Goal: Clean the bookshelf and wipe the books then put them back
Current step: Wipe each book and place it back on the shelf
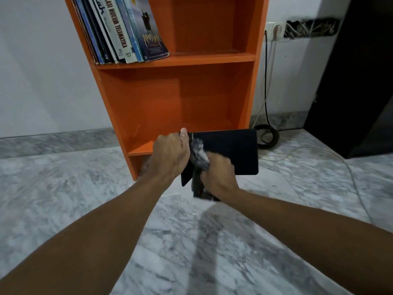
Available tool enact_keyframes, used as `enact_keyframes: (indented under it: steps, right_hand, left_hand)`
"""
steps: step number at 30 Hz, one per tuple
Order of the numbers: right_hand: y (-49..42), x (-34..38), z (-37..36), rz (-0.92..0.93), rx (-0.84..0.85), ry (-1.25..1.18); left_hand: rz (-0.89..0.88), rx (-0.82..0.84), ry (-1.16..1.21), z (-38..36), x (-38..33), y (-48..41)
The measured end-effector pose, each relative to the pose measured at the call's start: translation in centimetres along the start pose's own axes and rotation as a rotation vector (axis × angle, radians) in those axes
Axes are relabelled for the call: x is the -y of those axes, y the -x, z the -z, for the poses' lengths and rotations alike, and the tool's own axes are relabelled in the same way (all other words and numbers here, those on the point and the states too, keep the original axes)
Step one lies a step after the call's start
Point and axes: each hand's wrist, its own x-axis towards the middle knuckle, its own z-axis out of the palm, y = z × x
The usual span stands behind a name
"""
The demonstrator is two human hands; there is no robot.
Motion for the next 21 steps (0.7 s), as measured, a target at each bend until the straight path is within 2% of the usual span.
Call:
enact_keyframes:
  steps: [2,4,8,11,14,17,18,19,21]
  right_hand:
    - [2.2,-1.2,-0.6,-0.024,0.18,0.05]
    - [3.2,-1.7,0.0,-0.062,0.186,0.004]
    - [0.1,-0.3,2.0,-0.06,-0.122,-0.241]
    - [-2.7,1.6,2.6,-0.011,-0.229,-0.445]
    - [-0.4,1.5,1.3,0.101,-0.133,-0.561]
    - [4.6,-1.4,-0.2,0.206,0.152,-0.381]
    - [5.6,-2.2,0.0,0.218,0.196,-0.314]
    - [5.6,-2.6,0.4,0.193,0.184,-0.305]
    - [4.0,-2.5,1.6,0.118,0.055,-0.364]
  left_hand:
    - [0.021,-0.01,-0.007,0.4,1.1,0.3]
    - [0.036,-0.017,-0.015,0.9,1.6,0.5]
    - [0.07,-0.006,0.001,0.9,1.5,0.6]
    - [0.044,-0.007,0.064,0.3,0.5,0.3]
    - [0.052,-0.038,0.093,0.4,-0.4,-0.3]
    - [0.178,-0.07,0.084,1.6,1.3,-0.6]
    - [0.235,-0.073,0.102,2.1,2.0,-0.6]
    - [0.287,-0.073,0.12,2.3,2.7,-0.7]
    - [0.372,-0.039,0.137,2.5,3.2,-0.6]
